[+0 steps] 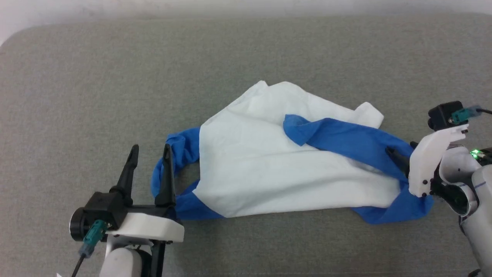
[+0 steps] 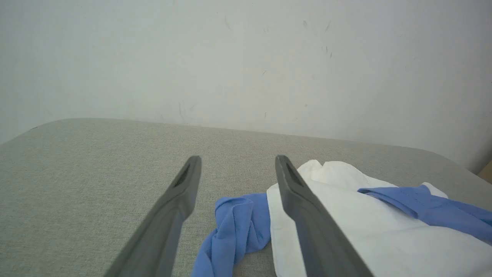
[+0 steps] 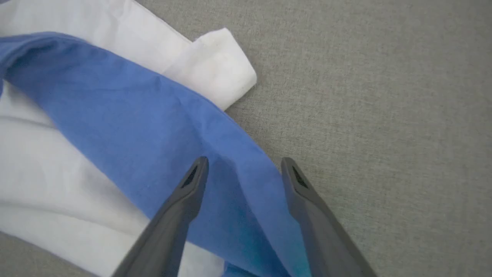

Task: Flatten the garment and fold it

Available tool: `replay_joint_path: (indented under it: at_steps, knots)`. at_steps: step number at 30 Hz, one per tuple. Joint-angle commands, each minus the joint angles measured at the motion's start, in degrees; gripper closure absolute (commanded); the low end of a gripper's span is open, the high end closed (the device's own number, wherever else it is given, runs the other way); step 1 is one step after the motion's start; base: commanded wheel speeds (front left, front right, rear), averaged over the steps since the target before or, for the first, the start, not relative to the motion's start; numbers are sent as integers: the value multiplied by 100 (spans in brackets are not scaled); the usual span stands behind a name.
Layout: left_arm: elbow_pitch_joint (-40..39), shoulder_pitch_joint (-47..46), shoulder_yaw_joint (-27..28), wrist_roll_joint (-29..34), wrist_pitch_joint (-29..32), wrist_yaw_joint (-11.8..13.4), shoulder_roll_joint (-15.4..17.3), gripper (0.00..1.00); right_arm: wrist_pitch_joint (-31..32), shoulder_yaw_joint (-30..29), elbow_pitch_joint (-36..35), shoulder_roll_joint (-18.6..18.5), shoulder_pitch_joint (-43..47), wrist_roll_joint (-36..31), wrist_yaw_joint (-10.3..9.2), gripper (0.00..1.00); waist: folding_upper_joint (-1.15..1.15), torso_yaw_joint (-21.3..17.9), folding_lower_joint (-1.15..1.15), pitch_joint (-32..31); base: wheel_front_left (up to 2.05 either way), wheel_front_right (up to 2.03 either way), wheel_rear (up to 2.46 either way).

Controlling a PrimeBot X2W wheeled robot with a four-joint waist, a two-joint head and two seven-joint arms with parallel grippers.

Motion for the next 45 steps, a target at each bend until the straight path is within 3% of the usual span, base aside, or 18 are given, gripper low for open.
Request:
replay_joint_path:
  at_steps: [1,4,5,6,7,8,15,18,22,25,33,34,35,36,40,45]
  knots:
    - [-31,-109,-23,-32,-27,46,-6,0,202,213,217,-110,-205,138,-5,0,0,149,-1,229,0,0,0]
    - [-32,-148,-42,-46,-27,70,-6,0,475,511,508,-208,-371,348,-5,0,0,152,-1,303,0,0,0]
    - [-30,-156,-43,-48,-27,76,-6,0,574,600,596,-220,-405,443,-5,13,0,147,-1,315,0,0,0]
    - [-27,-159,-44,-47,-27,82,-6,0,639,676,660,-231,-439,535,-5,59,0,139,-1,320,0,0,0]
    - [-26,-159,-45,-45,-27,89,-6,0,652,740,693,-240,-476,612,-5,91,0,127,-1,324,0,0,0]
    - [-26,-158,-43,-43,-27,96,-6,0,645,798,718,-250,-511,677,-5,100,0,113,-1,327,0,0,0]
    - [-5,-153,-4,-7,-27,106,-6,0,-177,783,583,-261,-805,1001,-5,100,0,-7,-1,292,0,0,0]
    - [-6,-168,4,10,-27,103,-6,0,-1170,212,612,-211,-1050,1095,-5,100,0,-58,-1,294,0,0,0]
    - [-10,-192,-14,20,-27,82,-6,0,-2179,-875,1352,-181,-1273,1023,-5,100,0,-75,-1,305,0,0,0]
    - [-2,-212,-48,23,-27,70,-6,0,-2591,-1510,2116,-270,-1298,703,-5,100,0,-44,-1,318,0,0,0]
    - [6,-149,-22,12,-27,103,-6,0,-3387,-2307,3696,-338,-1054,-79,-5,99,0,-49,-1,294,0,0,0]
    - [13,-135,-9,13,-27,105,-6,0,-3516,-2360,3808,-311,-1044,-150,-5,68,0,-59,-1,274,0,0,0]
    - [23,-119,5,15,-27,108,-6,0,-3659,-2392,3870,-257,-1034,-199,-5,19,0,-72,-1,242,0,0,0]
    - [32,-100,22,20,-27,110,-6,0,-3812,-2419,3902,-211,-1019,-235,-5,0,0,-87,-1,208,0,0,0]
    - [68,-1,102,49,-27,115,-6,0,-4307,-2548,3833,-135,-871,-363,-5,0,0,-159,-1,17,0,0,0]
    - [97,174,167,68,-27,111,-6,0,-4435,-2672,3252,28,-480,-505,-5,0,0,-252,-1,-268,0,0,0]
